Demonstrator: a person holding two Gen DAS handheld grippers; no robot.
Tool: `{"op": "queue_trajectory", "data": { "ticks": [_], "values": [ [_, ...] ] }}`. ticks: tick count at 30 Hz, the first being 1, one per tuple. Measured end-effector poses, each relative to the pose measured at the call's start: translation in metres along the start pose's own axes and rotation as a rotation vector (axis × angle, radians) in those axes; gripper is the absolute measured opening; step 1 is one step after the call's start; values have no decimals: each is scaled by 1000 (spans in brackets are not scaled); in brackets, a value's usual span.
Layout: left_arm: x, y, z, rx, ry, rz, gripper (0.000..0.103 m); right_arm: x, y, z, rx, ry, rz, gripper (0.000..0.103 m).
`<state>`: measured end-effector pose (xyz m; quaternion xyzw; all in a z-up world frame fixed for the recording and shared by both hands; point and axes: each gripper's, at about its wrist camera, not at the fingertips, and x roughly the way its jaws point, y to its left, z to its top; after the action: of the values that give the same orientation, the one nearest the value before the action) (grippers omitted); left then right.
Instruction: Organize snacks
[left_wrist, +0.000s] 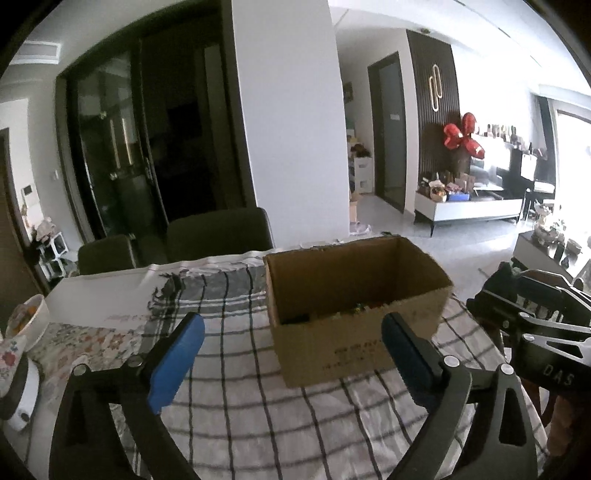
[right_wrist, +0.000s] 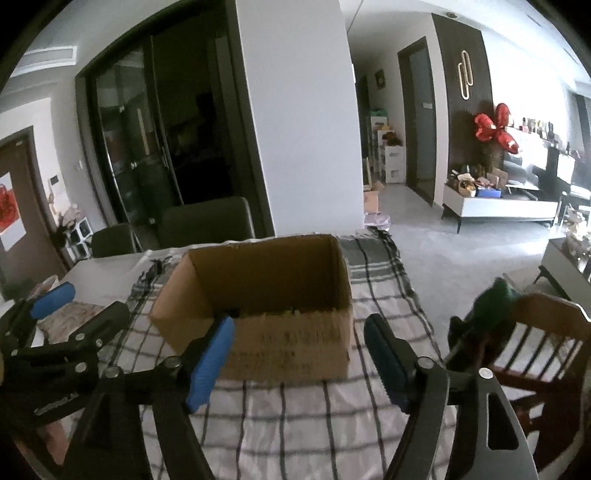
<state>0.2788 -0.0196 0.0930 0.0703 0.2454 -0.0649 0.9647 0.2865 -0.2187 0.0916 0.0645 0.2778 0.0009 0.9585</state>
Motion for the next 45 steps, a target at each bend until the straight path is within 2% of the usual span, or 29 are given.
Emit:
{"op": "queue_trajectory", "data": {
  "ticks": [6,17,20,24,33,45],
  "values": [
    [-50,-7,-24,3,-44,10,103,-52,4,-29,-32,-44,-9,82],
    [-110,-21,-71,-17,-52,-5,103,-126,6,-79,-46,-107,-11,86],
    [-119,-26,-82,-25,-30,-33,103,-138,7,-93,-55,-110,-15,86],
    [-134,-28,-98,-30,-25,-27,103,-149,6,-106,-51,-101,-6,86],
    [-159,-28,-117,-34,-48,9,103,-169,4,-129,-48,-111,0,86],
    [-193,-32,-126,-21,-109,32,103,-192,3,-143,-42,-152,12,86]
  ]
}}
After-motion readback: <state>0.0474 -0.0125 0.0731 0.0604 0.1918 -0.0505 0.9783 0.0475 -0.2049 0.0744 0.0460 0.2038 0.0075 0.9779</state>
